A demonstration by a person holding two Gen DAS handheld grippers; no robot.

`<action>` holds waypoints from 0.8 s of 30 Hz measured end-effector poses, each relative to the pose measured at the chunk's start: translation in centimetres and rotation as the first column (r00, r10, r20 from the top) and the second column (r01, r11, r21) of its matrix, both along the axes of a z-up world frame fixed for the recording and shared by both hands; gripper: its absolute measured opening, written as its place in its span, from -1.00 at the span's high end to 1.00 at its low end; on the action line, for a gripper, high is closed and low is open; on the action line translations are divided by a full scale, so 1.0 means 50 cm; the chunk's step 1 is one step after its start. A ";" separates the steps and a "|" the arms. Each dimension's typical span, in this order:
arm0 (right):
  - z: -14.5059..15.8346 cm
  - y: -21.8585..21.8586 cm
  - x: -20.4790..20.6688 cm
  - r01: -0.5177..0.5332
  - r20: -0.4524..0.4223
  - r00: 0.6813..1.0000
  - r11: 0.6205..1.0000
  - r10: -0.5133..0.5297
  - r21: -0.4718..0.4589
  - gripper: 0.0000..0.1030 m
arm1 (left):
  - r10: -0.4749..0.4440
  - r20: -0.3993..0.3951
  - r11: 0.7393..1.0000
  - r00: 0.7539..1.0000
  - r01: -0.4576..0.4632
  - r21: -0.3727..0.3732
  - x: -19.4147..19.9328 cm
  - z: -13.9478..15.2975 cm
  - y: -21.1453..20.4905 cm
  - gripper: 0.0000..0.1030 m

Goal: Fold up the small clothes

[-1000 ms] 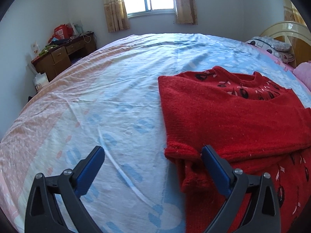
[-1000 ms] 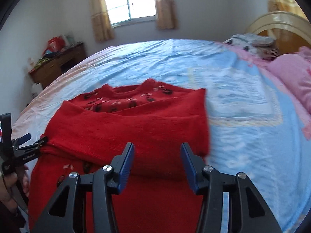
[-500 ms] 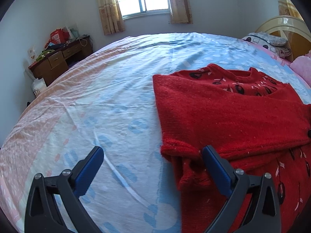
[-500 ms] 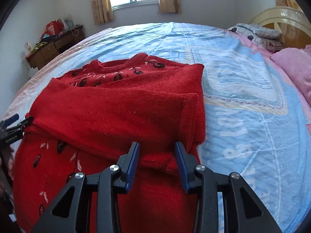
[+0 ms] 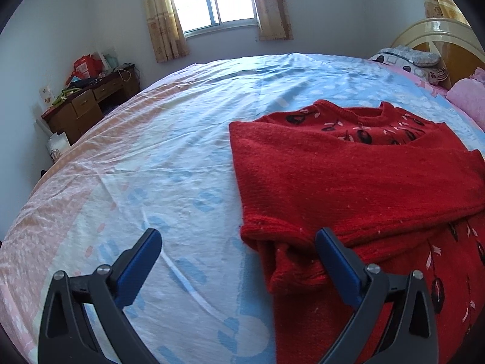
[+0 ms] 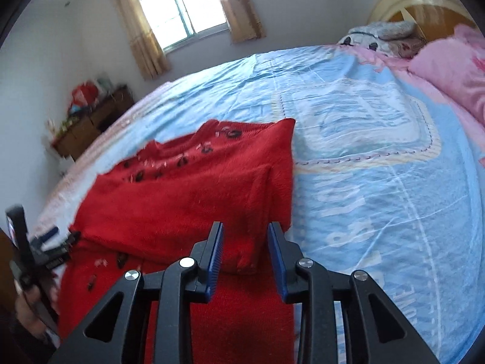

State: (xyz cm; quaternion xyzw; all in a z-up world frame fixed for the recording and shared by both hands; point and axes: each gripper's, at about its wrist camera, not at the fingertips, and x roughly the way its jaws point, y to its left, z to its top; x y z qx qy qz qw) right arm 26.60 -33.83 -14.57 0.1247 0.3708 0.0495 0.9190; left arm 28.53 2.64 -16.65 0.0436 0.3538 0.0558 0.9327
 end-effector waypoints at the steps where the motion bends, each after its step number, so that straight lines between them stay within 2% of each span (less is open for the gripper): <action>1: -0.003 -0.003 0.004 -0.002 -0.016 1.000 1.000 0.002 0.018 0.40 | 0.000 0.004 1.000 1.000 0.000 -0.008 -0.002 0.001 0.002 -1.00; 5: -0.023 0.008 0.009 -0.030 -0.065 0.997 0.997 0.035 0.078 0.40 | 0.020 0.031 0.998 0.999 -0.018 -0.053 -0.011 0.006 0.018 -1.00; 7: -0.037 0.020 0.015 -0.029 -0.098 0.994 0.997 0.036 0.074 0.41 | 0.023 0.031 0.998 0.999 -0.021 -0.058 -0.011 0.005 0.018 -1.00; 8: -0.041 0.024 0.017 -0.024 -0.108 0.994 0.998 0.030 0.060 0.62 | 0.022 0.029 0.998 0.999 -0.021 -0.056 -0.009 0.005 0.017 -1.00; 11: -0.040 0.022 0.017 -0.006 -0.093 0.996 1.000 0.008 0.028 0.88 | 0.016 0.022 0.999 1.000 -0.015 -0.050 -0.006 0.003 0.013 -1.00; 15: -0.014 0.005 -0.002 0.046 -0.048 0.998 0.998 -0.047 -0.034 0.89 | 0.027 0.036 0.997 0.999 -0.024 -0.070 -0.011 0.005 0.022 -1.00; 17: -0.020 0.001 0.002 0.040 -0.072 0.996 0.998 -0.043 -0.046 0.89 | 0.031 0.022 0.997 0.999 -0.029 -0.070 -0.007 0.001 0.024 -1.00; 19: -0.034 0.007 0.007 0.060 -0.088 0.994 0.992 -0.070 -0.115 0.89 | 0.035 0.003 0.997 0.999 -0.035 -0.064 0.000 -0.001 0.021 -1.00; 22: -0.034 0.010 0.004 0.060 -0.074 0.995 0.989 -0.071 -0.136 0.89 | 0.042 0.040 0.996 0.998 -0.039 -0.074 -0.014 0.005 0.026 -1.00; 24: -0.035 0.014 0.001 0.063 -0.071 0.995 0.985 -0.075 -0.158 0.89 | 0.063 0.075 0.992 0.995 -0.054 -0.113 -0.025 0.012 0.043 -1.00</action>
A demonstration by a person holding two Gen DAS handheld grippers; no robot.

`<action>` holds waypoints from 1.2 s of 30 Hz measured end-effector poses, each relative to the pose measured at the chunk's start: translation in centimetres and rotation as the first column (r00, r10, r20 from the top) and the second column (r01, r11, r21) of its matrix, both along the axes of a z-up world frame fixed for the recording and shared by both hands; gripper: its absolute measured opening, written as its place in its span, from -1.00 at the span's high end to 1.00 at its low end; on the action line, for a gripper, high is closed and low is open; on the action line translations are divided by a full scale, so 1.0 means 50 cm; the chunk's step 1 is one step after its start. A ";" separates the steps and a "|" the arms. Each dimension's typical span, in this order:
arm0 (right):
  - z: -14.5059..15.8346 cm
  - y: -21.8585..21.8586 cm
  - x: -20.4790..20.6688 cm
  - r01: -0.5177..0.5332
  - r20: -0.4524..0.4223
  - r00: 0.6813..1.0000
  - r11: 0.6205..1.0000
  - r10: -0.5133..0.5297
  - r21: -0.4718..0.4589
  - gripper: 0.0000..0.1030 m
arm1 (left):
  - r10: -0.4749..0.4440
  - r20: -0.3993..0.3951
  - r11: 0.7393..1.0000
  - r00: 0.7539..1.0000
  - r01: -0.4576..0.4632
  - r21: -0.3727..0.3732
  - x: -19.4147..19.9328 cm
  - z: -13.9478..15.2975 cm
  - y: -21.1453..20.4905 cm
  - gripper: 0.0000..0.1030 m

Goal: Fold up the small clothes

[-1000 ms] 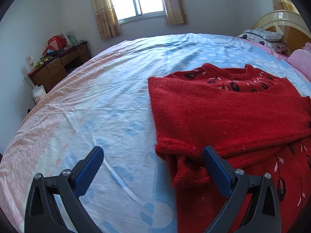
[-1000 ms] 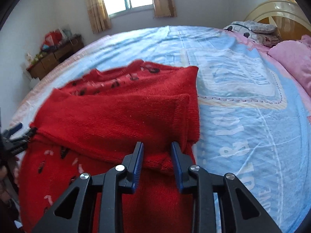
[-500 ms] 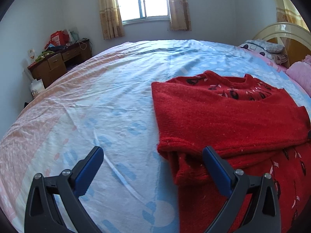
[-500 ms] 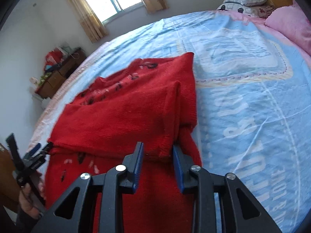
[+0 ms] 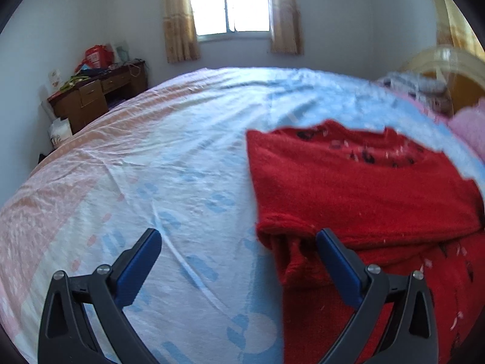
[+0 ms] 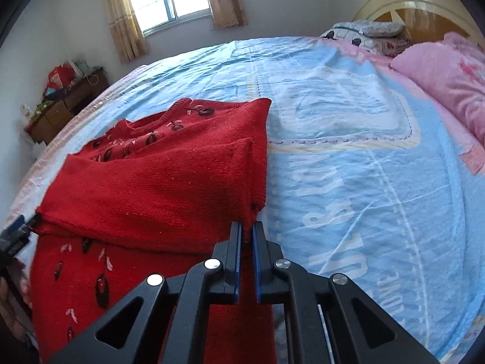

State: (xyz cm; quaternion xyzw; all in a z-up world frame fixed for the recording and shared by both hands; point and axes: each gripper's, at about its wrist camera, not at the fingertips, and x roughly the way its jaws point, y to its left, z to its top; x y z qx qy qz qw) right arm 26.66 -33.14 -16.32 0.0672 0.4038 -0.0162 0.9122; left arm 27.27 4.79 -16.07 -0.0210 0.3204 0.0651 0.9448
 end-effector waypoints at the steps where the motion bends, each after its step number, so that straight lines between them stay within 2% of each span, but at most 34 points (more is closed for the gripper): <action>1: 0.000 -0.002 0.000 0.001 0.000 1.000 1.000 -0.001 0.002 0.89 | 0.012 0.006 1.000 1.000 -0.011 -0.018 -0.002 0.000 0.008 -1.00; 3: -0.002 -0.003 0.000 0.003 -0.003 1.000 1.000 -0.003 -0.001 0.89 | 0.017 -0.033 0.999 0.999 -0.019 -0.043 0.011 -0.007 0.015 -1.00; 6: -0.001 -0.003 0.003 0.005 -0.016 1.000 1.000 -0.005 -0.004 0.89 | 0.010 -0.101 1.000 0.995 -0.012 -0.011 0.034 -0.021 0.002 -1.00; 9: -0.007 -0.001 0.008 -0.008 -0.038 0.999 1.000 0.008 -0.001 0.88 | 0.012 -0.100 0.999 0.995 -0.008 0.035 0.030 -0.021 -0.012 -1.00; 12: 0.000 0.001 0.009 -0.045 -0.041 0.998 0.999 0.045 -0.004 0.82 | 0.012 -0.096 0.999 0.995 -0.008 0.043 0.026 -0.020 -0.013 -1.00; 16: 0.015 0.003 -0.015 -0.066 -0.033 0.997 0.998 0.066 0.019 0.38 | 0.004 -0.086 1.000 0.996 -0.002 0.016 0.016 -0.015 -0.004 -1.00; 23: 0.016 0.028 -0.057 -0.096 -0.018 0.995 0.995 0.097 0.026 0.36 | -0.030 -0.083 0.999 0.996 0.032 0.022 -0.009 -0.013 -0.017 -1.00; 25: 0.013 0.035 -0.067 -0.105 -0.020 0.994 0.994 0.106 0.029 0.31 | -0.044 -0.082 0.999 0.996 0.046 0.023 -0.016 -0.012 -0.022 -1.00; 28: 0.007 0.048 -0.085 -0.122 -0.031 0.992 0.992 0.123 0.035 0.22 | -0.073 -0.097 0.997 0.993 0.074 0.008 -0.030 -0.015 -0.028 -1.00; 36: -0.007 0.077 -0.129 -0.158 -0.045 0.986 0.987 0.160 0.044 0.17 | -0.147 -0.114 0.989 0.983 0.143 -0.042 -0.083 -0.021 -0.048 -1.00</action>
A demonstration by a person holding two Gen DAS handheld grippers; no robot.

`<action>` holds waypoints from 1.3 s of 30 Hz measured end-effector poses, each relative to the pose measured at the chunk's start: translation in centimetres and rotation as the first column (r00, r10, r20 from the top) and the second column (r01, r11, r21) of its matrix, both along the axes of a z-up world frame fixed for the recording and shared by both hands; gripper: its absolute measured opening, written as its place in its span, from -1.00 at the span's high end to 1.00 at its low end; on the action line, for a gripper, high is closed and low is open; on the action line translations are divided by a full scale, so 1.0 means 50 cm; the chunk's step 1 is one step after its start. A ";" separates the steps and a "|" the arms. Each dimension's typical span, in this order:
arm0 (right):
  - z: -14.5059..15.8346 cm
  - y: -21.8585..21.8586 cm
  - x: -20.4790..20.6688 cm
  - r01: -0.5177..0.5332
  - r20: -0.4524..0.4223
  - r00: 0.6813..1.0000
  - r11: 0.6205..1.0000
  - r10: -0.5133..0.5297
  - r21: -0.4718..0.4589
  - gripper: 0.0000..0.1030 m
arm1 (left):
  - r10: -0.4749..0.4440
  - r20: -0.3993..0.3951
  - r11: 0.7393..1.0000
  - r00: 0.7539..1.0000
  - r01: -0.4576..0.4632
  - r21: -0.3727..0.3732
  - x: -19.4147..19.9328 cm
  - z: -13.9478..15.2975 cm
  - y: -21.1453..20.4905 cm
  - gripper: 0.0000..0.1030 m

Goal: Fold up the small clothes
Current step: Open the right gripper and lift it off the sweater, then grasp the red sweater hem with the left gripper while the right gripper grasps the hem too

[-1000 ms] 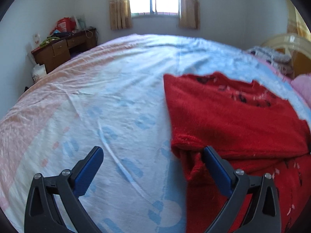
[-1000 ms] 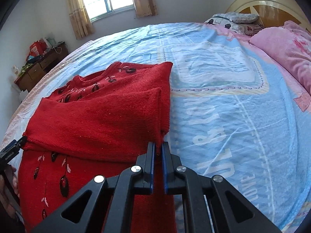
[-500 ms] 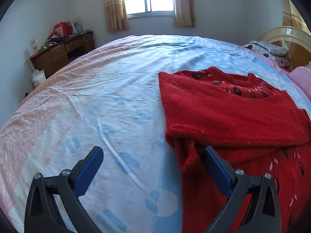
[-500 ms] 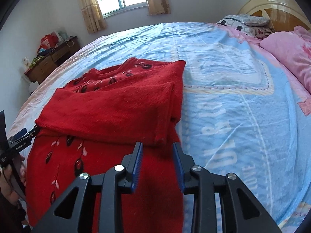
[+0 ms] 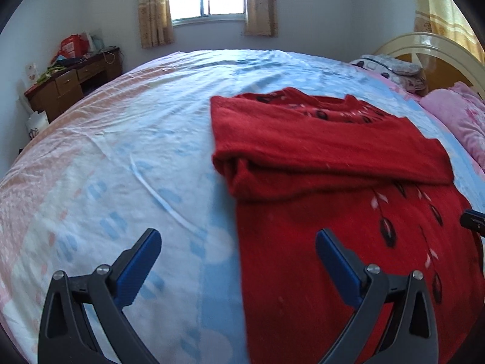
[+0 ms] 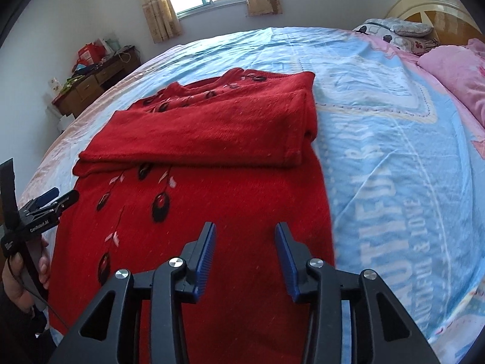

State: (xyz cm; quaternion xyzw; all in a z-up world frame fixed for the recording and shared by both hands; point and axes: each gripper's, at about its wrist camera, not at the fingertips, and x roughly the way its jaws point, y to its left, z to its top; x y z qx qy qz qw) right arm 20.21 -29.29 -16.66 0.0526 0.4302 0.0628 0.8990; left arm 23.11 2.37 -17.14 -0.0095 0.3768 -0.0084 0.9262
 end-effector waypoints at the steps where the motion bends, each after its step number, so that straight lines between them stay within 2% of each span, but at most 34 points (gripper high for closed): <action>1: 0.000 0.002 -0.003 0.000 0.000 1.000 1.000 0.000 0.001 0.16 | -0.004 -0.006 1.000 1.000 0.004 -0.003 -0.004 -0.002 -0.002 -1.00; 15: -0.008 0.020 -0.081 -0.005 -0.022 1.000 1.000 0.005 -0.007 0.11 | -0.053 -0.031 0.999 0.998 0.053 -0.014 -0.084 0.003 -0.011 -1.00; 21: -0.012 0.033 -0.118 -0.015 -0.050 0.999 1.000 0.014 -0.016 0.01 | -0.079 -0.023 0.997 0.997 0.079 -0.015 -0.133 0.020 -0.015 -1.00; 34: -0.024 0.068 -0.227 -0.083 -0.080 0.994 0.996 0.079 -0.039 -0.01 | -0.170 -0.055 0.985 0.984 0.171 0.029 -0.220 0.023 -0.050 -1.00; 39: -0.020 0.061 -0.250 -0.073 -0.067 0.995 0.996 0.071 -0.041 -0.01 | -0.168 -0.077 0.984 0.983 0.172 0.041 -0.239 0.014 -0.046 -1.00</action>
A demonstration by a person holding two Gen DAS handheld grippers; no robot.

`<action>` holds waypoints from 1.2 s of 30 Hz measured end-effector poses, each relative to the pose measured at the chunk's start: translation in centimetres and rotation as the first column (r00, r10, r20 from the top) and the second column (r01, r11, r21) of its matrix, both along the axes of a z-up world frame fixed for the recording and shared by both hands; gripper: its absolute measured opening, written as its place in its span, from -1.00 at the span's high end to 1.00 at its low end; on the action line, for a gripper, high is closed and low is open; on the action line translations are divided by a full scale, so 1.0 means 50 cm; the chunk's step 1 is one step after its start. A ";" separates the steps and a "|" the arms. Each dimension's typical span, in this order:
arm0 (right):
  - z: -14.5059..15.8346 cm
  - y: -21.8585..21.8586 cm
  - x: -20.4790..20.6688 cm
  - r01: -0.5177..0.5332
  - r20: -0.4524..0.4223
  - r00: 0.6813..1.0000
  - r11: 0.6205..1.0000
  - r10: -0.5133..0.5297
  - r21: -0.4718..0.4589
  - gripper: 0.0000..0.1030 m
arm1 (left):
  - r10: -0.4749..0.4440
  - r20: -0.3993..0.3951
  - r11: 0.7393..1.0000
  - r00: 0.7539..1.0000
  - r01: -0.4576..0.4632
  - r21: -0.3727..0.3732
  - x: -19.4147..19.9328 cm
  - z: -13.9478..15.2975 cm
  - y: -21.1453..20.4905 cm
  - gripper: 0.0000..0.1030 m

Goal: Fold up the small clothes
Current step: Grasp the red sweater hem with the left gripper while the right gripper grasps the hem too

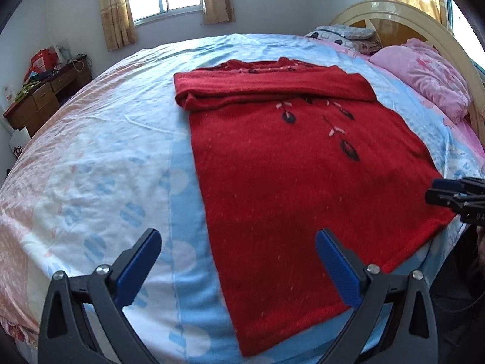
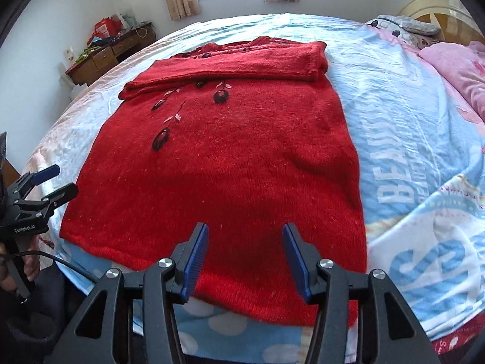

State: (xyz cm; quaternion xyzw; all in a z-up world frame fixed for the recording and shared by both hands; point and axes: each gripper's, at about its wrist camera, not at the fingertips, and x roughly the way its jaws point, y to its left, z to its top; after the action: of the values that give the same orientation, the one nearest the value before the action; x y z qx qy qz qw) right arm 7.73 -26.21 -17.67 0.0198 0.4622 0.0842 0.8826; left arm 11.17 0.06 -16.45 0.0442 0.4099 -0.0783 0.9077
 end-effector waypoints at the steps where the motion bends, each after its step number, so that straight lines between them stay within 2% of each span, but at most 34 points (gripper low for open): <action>1: 0.000 -0.001 -0.004 0.002 0.003 1.000 1.000 -0.002 0.000 -0.01 | 0.002 -0.006 1.000 1.000 -0.002 0.003 -0.001 -0.003 0.001 -1.00; 5: -0.001 -0.010 -0.011 0.013 -0.003 1.000 1.000 -0.013 0.005 -0.01 | -0.003 -0.044 1.000 0.999 0.002 -0.018 -0.014 -0.017 0.003 -0.93; 11: 0.006 -0.027 -0.027 0.036 0.003 0.999 0.999 -0.036 0.005 -0.01 | -0.024 -0.127 0.995 0.992 0.011 -0.100 -0.034 -0.034 0.021 -0.61; 15: 0.005 -0.033 -0.031 0.045 0.001 0.999 0.999 -0.045 0.002 -0.01 | -0.039 -0.175 0.986 0.984 0.010 -0.167 -0.041 -0.043 0.031 -0.31; 16: 0.004 -0.034 -0.031 0.045 0.000 0.999 0.999 -0.045 0.002 -0.01 | -0.043 -0.181 0.984 0.983 0.010 -0.178 -0.044 -0.045 0.031 -0.31; 17: 0.004 -0.036 -0.032 0.046 0.000 0.999 0.999 -0.046 0.002 -0.01 | -0.042 -0.178 0.984 0.983 0.010 -0.176 -0.048 -0.045 0.029 -0.30; 20: 0.006 -0.037 -0.034 0.045 0.001 0.999 0.999 -0.045 0.002 -0.01 | -0.043 -0.180 0.985 0.983 0.011 -0.171 -0.053 -0.045 0.026 -0.07; 25: 0.010 -0.043 -0.037 0.049 0.004 0.999 0.999 -0.049 -0.003 -0.01 | -0.047 -0.196 0.986 0.979 0.015 -0.165 -0.066 -0.048 0.022 0.00; 28: 0.014 -0.058 -0.039 0.074 -0.002 0.997 0.997 -0.074 -0.014 -0.01 | -0.044 -0.194 0.989 0.980 0.015 -0.149 -0.070 -0.050 0.020 0.15; 29: 0.016 -0.066 -0.040 0.084 -0.002 0.996 0.996 -0.084 -0.014 -0.01 | -0.042 -0.192 0.989 0.980 0.014 -0.146 -0.068 -0.049 0.021 0.33; 30: 0.019 -0.079 -0.040 0.104 -0.006 0.995 0.994 -0.104 -0.014 -0.01 | -0.038 -0.192 0.990 0.981 0.011 -0.141 -0.067 -0.049 0.022 0.60; 31: 0.020 -0.090 -0.041 0.120 -0.009 0.993 0.993 -0.120 -0.013 -0.01 | -0.031 -0.190 0.991 0.981 0.004 -0.137 -0.066 -0.049 0.025 0.69; 33: 0.023 -0.114 -0.045 0.156 -0.011 0.988 0.988 -0.156 -0.001 -0.01 | -0.036 -0.185 0.989 0.982 0.008 -0.150 -0.066 -0.045 0.029 0.80; 36: 0.022 -0.149 -0.058 0.208 -0.023 0.978 0.978 -0.208 0.002 -0.01 | -0.051 -0.172 0.987 0.984 0.023 -0.161 -0.069 -0.036 0.028 0.81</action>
State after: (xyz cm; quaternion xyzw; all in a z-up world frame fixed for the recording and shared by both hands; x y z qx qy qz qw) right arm 4.84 -33.68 -16.56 0.0708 0.4673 -0.0077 0.8812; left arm 7.71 1.48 -18.26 -0.0275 0.4797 -0.1313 0.8671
